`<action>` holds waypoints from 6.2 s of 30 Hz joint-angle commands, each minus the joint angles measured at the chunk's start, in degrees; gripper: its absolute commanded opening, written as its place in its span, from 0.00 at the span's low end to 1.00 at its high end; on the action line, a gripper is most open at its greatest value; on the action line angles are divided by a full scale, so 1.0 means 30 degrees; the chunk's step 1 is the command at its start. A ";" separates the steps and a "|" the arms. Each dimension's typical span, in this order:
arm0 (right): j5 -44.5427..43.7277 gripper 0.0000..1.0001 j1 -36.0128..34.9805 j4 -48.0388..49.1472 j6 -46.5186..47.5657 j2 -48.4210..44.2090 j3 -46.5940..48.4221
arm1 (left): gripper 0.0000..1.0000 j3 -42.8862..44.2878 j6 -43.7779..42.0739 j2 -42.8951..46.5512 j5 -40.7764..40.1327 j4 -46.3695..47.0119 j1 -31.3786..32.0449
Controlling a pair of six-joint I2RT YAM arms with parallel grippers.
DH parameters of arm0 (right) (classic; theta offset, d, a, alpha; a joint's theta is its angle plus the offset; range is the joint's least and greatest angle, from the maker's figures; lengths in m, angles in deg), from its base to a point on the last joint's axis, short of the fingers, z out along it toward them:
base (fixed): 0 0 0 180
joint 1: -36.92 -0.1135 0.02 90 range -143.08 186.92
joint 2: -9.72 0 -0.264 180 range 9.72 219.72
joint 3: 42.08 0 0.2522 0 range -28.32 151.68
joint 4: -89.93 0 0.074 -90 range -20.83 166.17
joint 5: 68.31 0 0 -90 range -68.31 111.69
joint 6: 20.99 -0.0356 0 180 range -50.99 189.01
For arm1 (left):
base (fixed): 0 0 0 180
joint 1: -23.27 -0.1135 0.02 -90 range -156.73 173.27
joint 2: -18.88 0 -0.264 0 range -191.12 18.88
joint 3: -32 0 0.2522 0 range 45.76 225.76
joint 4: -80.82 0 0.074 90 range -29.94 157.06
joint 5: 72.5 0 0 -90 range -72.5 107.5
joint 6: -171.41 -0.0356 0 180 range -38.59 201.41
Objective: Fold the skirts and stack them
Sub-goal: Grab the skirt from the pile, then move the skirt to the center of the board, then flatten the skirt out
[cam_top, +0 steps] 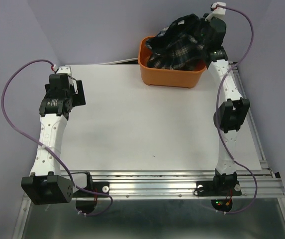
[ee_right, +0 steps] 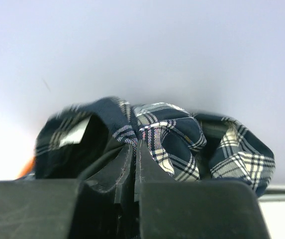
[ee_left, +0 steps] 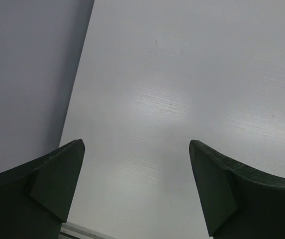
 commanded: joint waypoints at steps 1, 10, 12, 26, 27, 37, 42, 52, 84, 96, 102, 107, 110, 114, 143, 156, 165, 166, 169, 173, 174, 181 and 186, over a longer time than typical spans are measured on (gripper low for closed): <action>-0.0019 0.01 0.0232 0.4254 -0.1877 -0.2224 0.1787 | 0.98 0.0002 0.0352 0.0638 -0.0616 0.0570 0.0008; 0.0213 0.01 0.0232 0.8561 -0.3197 -0.6295 0.2375 | 0.98 0.0148 0.0498 0.0637 -0.1085 0.0921 -0.0022; 0.0945 0.01 0.0232 0.8857 -0.3606 -0.7203 0.2053 | 0.98 0.0207 0.1055 0.0608 -0.1231 0.1038 -0.0022; 0.6743 0.01 0.0232 0.5144 -0.3871 -1.5465 -0.4389 | 0.99 0.1584 0.0559 0.0666 0.1723 0.2589 -0.0022; 0.6864 0.01 0.0232 0.4760 -0.4277 -1.6136 -0.5409 | 0.98 0.1526 -0.0081 0.1015 0.2568 0.2910 -0.0022; 0.9651 0.01 -0.0381 -0.1683 -0.9173 -1.8983 -1.5339 | 0.99 -0.0990 -0.4041 0.4825 1.0748 0.3763 -0.0051; 0.9091 0.01 -0.0383 -0.2187 -1.0140 -1.7554 -2.1204 | 0.98 -0.2164 -0.4832 0.5325 1.2125 0.3090 -0.0022; 1.0587 0.01 -0.0793 -0.1015 -0.8651 -1.0928 -2.3585 | 0.98 -0.4948 -0.7264 0.4858 1.3417 0.2123 0.0211; 1.0557 0.83 0.0027 -0.1012 -0.4140 -0.8610 -1.8630 | 0.98 -0.3782 -0.7996 -0.3247 1.2332 0.8124 0.6122; 0.9709 1.00 0.0994 -0.7606 0.0990 -1.0839 -1.7430 | 0.98 0.4070 -0.9902 -1.1575 1.3415 0.8101 0.9733; 0.9444 1.00 0.2453 -0.8397 0.2924 -1.1221 -1.7549 | 0.99 0.4982 -1.0310 -1.2955 1.3797 0.7748 1.1078; 1.0291 1.00 0.3455 -0.8953 0.3802 -1.0782 -1.7022 | 0.94 0.5421 -1.0517 -1.3863 1.4237 0.7367 1.1872; 1.1052 1.00 0.3863 -0.9452 0.4739 -1.0518 -1.6641 | 0.69 0.5802 -1.0488 -1.4274 1.4209 0.7280 1.2048; 1.2046 0.98 0.3865 -0.9658 0.6785 -1.0576 -1.6552 | 0.29 0.6242 -1.0604 -1.3839 1.3653 0.6404 1.2049; 1.1731 0.14 0.0115 -0.6549 1.6343 -0.5597 -1.4416 | 0.00 0.2169 -0.8292 -0.8269 1.2157 0.6166 1.0147; 1.1107 0.01 0.0935 -0.8393 1.4582 -1.1799 -1.3621 | 0.00 0.2028 -0.7581 -0.2507 0.9720 0.7689 0.5633; 1.2170 0.01 -0.0848 -1.1799 1.8567 -1.6315 -2.2343 | 0.09 -0.6375 -1.3442 0.2742 1.1982 0.5551 0.7386; 1.1907 0.01 -0.1345 -1.1651 1.8773 -1.6667 -2.3310 | 0.14 -0.7139 -1.3795 0.3240 1.1807 0.5492 0.7796; 1.0443 0.01 -0.3571 -1.0251 1.8863 -1.7810 -2.6857 | 0.61 -0.9426 -1.4150 0.4853 1.0957 0.5725 0.9263; 0.9211 0.01 -0.5449 -0.8781 1.8512 -1.8281 -2.9294 | 0.73 -0.9083 -1.4237 0.4887 1.1247 0.4911 0.9441; 0.8919 0.01 -0.5451 -0.8634 1.8280 -1.8136 -2.9470 | 0.73 -0.8906 -1.4586 0.4567 1.1307 0.4674 0.9441; 0.8331 0.01 -0.5686 -0.9072 1.8480 -1.7636 -2.9471 | 0.92 -0.8757 -1.7602 0.3246 1.1541 0.3207 0.9529; 0.8243 0.01 -0.5686 -0.9188 1.9038 -1.8515 -3.0466 | 0.91 -0.8788 -2.1351 0.3100 1.1629 0.2800 0.9676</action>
